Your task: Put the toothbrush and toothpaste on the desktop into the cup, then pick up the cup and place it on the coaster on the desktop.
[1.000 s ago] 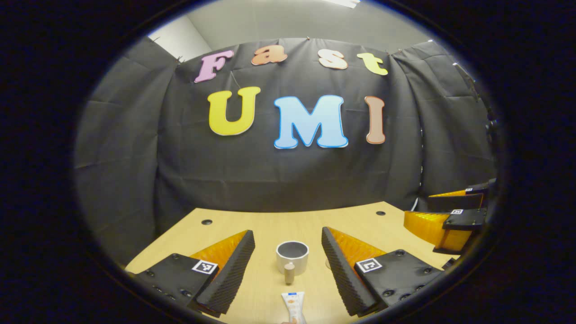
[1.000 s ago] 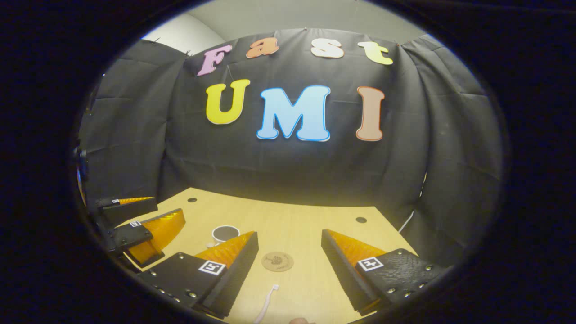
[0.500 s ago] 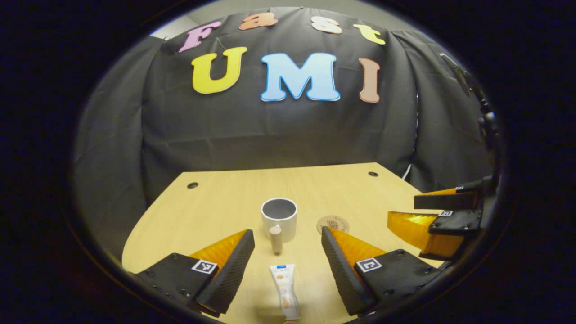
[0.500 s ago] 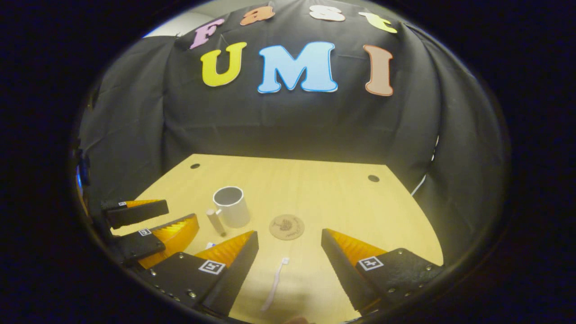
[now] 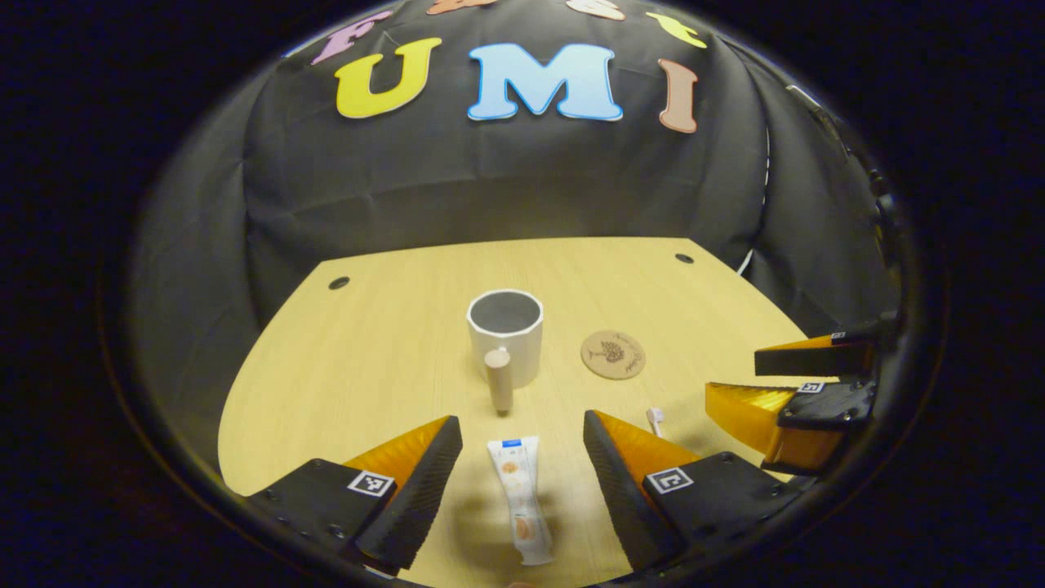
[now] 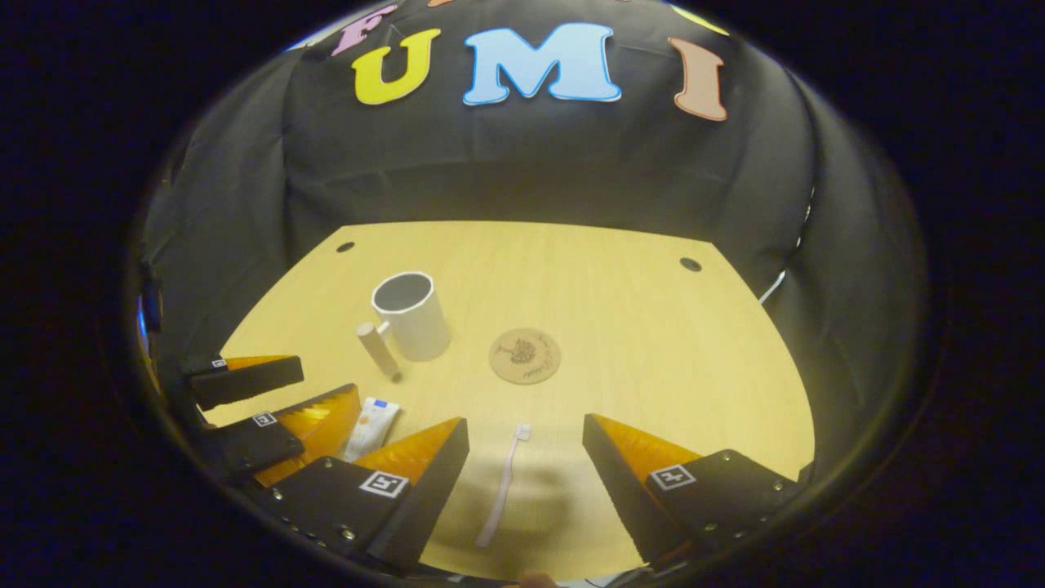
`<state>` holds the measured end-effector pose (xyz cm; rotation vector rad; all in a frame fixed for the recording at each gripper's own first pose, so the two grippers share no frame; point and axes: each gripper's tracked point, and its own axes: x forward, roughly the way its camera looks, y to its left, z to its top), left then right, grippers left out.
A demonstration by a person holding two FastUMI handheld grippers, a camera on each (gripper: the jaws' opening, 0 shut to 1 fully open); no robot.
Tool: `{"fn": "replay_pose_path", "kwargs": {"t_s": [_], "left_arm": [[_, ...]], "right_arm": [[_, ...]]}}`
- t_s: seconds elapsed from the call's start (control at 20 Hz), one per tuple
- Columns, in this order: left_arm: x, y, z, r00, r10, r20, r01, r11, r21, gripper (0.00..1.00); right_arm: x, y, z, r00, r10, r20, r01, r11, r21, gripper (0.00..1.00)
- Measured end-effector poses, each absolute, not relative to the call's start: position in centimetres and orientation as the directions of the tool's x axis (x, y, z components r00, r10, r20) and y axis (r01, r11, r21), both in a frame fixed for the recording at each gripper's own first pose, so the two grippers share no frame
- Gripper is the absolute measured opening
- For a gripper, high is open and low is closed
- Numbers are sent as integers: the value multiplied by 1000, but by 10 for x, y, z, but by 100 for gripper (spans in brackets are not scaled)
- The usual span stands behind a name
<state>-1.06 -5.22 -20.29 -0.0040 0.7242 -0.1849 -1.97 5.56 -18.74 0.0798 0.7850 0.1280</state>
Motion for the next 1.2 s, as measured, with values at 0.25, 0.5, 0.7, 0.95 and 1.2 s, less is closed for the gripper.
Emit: {"fn": "replay_pose_path", "kwargs": {"t_s": [0.25,0.5,0.7,0.95,1.2], "left_arm": [[-25,-50,-240,621,-169,-766,148,984,-98,96],[-24,-52,-249,499,-141,-855,131,988,-87,95],[-32,-61,-249,408,-147,-901,128,986,-103,96],[-38,-71,-246,302,-146,-942,107,987,-118,96],[-52,-68,-243,227,-150,-962,73,988,-137,98]], "right_arm": [[-28,67,-216,609,165,-776,-81,986,146,92],[-39,74,-235,515,174,-839,-68,984,163,92],[-46,81,-252,442,175,-880,-75,985,158,93],[-51,91,-270,346,202,-916,-30,979,204,93],[-54,94,-281,272,202,-941,-24,979,204,92]]}}
